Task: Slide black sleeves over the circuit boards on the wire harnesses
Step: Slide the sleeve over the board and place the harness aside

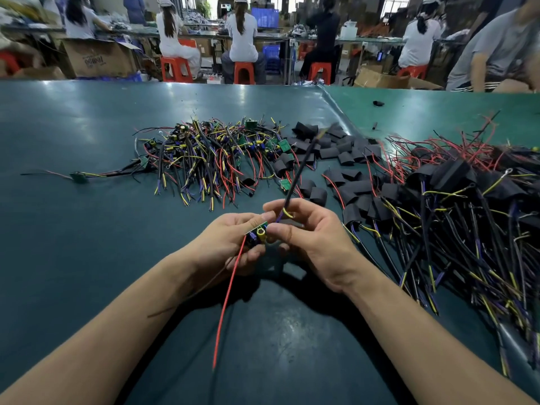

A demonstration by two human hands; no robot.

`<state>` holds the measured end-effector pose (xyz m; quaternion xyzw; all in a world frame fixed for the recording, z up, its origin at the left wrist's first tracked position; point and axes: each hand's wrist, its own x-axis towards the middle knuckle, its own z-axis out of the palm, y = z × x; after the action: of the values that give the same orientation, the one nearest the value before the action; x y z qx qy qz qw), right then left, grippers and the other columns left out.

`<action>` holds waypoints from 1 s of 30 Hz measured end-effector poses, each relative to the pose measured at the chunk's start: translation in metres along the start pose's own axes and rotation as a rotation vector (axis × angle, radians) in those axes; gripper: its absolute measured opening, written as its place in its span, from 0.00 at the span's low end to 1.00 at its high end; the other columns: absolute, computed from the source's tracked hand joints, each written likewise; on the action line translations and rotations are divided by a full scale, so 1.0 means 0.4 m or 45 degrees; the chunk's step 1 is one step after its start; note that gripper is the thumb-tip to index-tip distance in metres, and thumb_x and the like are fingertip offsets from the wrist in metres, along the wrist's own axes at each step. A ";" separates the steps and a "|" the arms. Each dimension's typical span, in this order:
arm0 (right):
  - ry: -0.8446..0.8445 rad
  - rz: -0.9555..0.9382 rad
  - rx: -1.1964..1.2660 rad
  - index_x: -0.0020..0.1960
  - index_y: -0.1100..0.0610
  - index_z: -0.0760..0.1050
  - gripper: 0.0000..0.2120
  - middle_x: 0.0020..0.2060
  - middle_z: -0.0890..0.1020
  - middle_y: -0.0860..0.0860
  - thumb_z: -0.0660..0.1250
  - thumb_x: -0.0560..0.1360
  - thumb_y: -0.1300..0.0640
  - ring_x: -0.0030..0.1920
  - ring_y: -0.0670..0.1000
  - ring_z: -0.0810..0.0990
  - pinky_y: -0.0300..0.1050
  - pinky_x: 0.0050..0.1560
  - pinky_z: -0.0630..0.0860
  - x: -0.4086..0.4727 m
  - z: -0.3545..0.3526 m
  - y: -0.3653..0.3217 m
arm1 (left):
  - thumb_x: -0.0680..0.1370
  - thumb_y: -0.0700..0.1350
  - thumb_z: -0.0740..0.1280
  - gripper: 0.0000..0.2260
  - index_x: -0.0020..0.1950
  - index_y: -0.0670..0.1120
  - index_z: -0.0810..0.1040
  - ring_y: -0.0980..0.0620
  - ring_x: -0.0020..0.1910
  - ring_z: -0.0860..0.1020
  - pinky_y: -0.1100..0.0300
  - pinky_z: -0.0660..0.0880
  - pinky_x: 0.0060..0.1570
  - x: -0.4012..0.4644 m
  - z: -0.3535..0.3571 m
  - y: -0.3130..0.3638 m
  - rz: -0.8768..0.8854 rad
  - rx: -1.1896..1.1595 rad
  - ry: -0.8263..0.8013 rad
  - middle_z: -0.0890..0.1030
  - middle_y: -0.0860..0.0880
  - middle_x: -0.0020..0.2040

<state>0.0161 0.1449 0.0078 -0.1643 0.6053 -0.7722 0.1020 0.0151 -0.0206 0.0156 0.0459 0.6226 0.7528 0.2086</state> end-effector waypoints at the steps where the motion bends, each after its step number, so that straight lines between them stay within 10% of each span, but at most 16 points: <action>1: 0.041 0.002 0.013 0.49 0.54 0.82 0.11 0.42 0.85 0.51 0.74 0.67 0.60 0.38 0.48 0.82 0.38 0.36 0.79 0.000 0.003 -0.003 | 0.70 0.52 0.69 0.11 0.40 0.45 0.79 0.55 0.17 0.64 0.73 0.57 0.17 0.001 0.002 -0.005 0.040 0.001 0.036 0.72 0.46 0.25; 9: 0.428 -0.128 0.322 0.47 0.59 0.73 0.03 0.33 0.79 0.53 0.65 0.74 0.61 0.30 0.52 0.83 0.41 0.29 0.79 0.010 -0.043 -0.062 | 0.77 0.47 0.71 0.07 0.43 0.45 0.80 0.57 0.30 0.74 0.66 0.70 0.34 0.017 -0.035 -0.041 0.983 1.059 0.617 0.79 0.55 0.33; 15: 0.578 -0.199 -0.132 0.48 0.55 0.69 0.05 0.31 0.83 0.52 0.60 0.83 0.59 0.20 0.49 0.73 0.35 0.20 0.65 0.012 -0.073 -0.052 | 0.79 0.47 0.68 0.20 0.71 0.51 0.74 0.53 0.73 0.64 0.54 0.60 0.73 0.030 -0.049 -0.052 0.769 1.659 0.128 0.71 0.53 0.73; 20: 0.680 -0.094 -0.055 0.43 0.57 0.73 0.15 0.24 0.68 0.47 0.62 0.80 0.47 0.20 0.43 0.61 0.33 0.21 0.58 0.027 -0.067 -0.028 | 0.78 0.48 0.70 0.07 0.54 0.52 0.84 0.49 0.60 0.75 0.47 0.70 0.61 0.028 -0.053 -0.045 0.816 1.653 0.305 0.82 0.54 0.58; 23: 0.627 0.005 0.002 0.40 0.58 0.75 0.18 0.31 0.76 0.52 0.66 0.72 0.42 0.21 0.43 0.64 0.34 0.22 0.62 0.025 -0.072 -0.029 | 0.75 0.47 0.74 0.03 0.46 0.48 0.84 0.47 0.52 0.76 0.47 0.72 0.55 0.024 -0.049 -0.043 0.813 1.568 0.342 0.83 0.53 0.49; 30: 0.397 0.101 0.148 0.45 0.57 0.76 0.14 0.31 0.80 0.50 0.75 0.61 0.59 0.28 0.46 0.73 0.37 0.30 0.72 0.023 -0.086 -0.020 | 0.72 0.48 0.75 0.10 0.52 0.49 0.82 0.50 0.46 0.77 0.53 0.74 0.50 0.014 -0.048 -0.036 0.804 1.509 0.495 0.82 0.52 0.45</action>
<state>-0.0052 0.1748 0.0095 -0.0124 0.5741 -0.8174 0.0468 0.0074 -0.0341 -0.0034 0.1954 0.9112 0.3055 -0.1956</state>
